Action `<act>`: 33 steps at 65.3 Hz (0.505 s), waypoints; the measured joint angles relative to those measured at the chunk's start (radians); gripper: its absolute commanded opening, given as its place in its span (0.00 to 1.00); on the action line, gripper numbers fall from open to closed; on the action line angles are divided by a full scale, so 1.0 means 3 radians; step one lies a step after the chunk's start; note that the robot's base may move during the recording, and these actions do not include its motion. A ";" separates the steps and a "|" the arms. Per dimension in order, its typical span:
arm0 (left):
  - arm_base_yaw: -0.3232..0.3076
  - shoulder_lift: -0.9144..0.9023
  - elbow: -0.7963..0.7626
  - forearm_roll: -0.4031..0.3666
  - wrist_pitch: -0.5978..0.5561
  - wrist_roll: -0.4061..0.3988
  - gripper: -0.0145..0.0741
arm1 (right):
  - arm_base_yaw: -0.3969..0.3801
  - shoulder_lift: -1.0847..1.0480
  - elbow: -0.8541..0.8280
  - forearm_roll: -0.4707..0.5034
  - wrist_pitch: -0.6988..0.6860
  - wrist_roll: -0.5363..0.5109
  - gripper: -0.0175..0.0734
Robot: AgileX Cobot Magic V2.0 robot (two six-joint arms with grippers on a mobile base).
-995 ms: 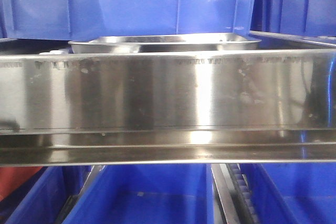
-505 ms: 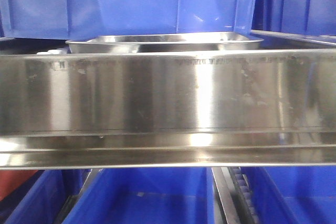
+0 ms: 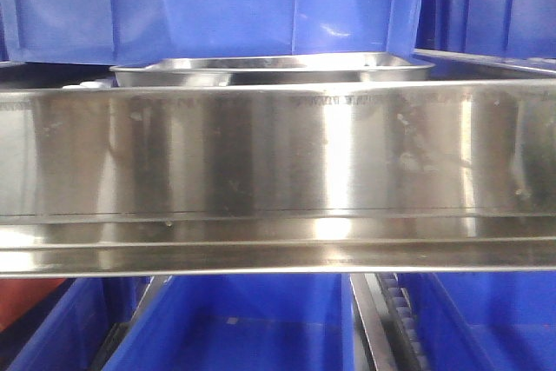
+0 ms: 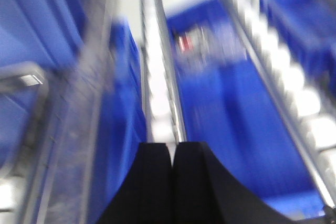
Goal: Stack silver trays without gaps
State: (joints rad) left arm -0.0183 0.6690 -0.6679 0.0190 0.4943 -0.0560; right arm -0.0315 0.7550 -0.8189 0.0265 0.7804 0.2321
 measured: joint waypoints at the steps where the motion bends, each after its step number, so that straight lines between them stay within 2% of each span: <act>1: 0.0000 0.0029 -0.0002 0.0000 -0.0029 0.0000 0.15 | 0.0000 0.0043 -0.0010 0.0000 0.0000 0.0000 0.11; 23: 0.0000 0.0523 -0.0008 -0.0088 -0.0772 0.0000 0.15 | 0.0000 0.0779 -0.0033 0.0027 -0.0470 0.0006 0.11; 27: 0.0000 0.0655 -0.0064 -0.0127 -0.0792 0.0000 0.15 | 0.0027 0.0892 -0.0072 0.0033 -0.0451 -0.0069 0.11; 33: -0.0008 0.0874 -0.0244 -0.0196 -0.0629 0.0000 0.15 | 0.0184 0.1091 -0.0226 0.0033 -0.0333 -0.0188 0.11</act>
State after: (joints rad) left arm -0.0207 0.9311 -0.7411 -0.0398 0.3058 -0.0560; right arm 0.0238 1.0821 -0.8865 0.0365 0.6806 0.1758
